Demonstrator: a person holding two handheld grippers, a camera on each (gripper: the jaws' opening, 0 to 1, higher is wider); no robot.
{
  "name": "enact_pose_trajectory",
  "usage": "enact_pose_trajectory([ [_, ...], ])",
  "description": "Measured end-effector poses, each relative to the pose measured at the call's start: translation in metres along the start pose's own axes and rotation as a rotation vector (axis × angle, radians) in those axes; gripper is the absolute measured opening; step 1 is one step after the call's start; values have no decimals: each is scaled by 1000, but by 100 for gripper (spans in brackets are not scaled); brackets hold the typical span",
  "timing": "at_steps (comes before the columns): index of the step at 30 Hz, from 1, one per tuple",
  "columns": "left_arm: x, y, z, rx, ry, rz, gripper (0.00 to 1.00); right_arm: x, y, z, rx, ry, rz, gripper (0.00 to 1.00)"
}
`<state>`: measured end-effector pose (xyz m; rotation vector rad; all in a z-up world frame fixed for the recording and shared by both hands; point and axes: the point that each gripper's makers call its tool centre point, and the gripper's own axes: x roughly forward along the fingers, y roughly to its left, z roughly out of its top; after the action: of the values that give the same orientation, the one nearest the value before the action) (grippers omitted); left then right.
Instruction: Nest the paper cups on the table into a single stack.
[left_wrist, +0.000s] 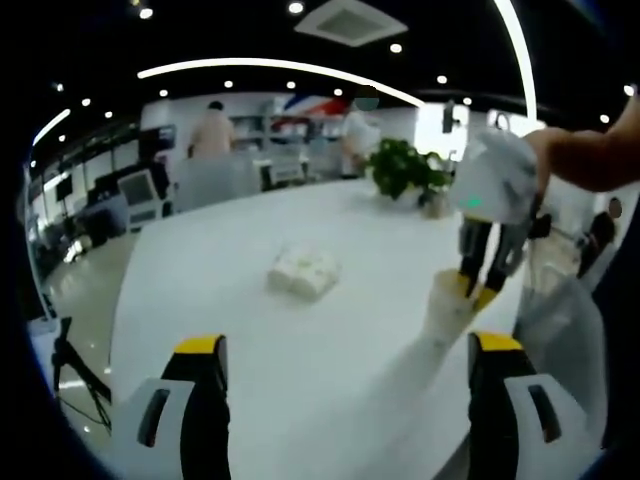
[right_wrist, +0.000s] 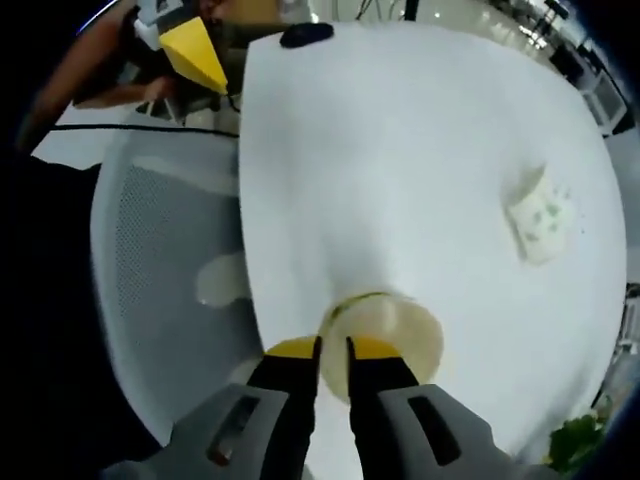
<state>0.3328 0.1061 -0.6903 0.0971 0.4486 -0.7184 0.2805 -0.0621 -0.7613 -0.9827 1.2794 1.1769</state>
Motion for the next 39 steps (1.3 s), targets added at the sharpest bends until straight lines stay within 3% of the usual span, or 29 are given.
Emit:
enact_pose_trajectory([
  [6,1,0,0,-3,2,1,99,-10,-3,2,-12,-34,-4,14],
  [15,1,-2,0,-3,-3,-1,99,-9,-15,6,47,-192,0,31],
  [21,-1,-5,3,-6,-12,-10,99,-28,-31,10,124,-422,-33,42],
  [27,2,-9,9,-7,-31,-20,99,-50,-56,-9,195,-582,-127,47],
  [32,7,-12,10,1,-48,-30,99,-66,-72,-26,222,-728,-228,59],
  [35,10,-12,7,-6,-49,-39,99,-76,-83,-39,298,-856,-313,59],
  [37,11,-12,7,-10,-57,-37,99,-79,-85,-49,354,-930,-327,62],
  [39,12,-9,7,-3,-72,-23,99,-77,-87,-64,401,-958,-354,66],
])
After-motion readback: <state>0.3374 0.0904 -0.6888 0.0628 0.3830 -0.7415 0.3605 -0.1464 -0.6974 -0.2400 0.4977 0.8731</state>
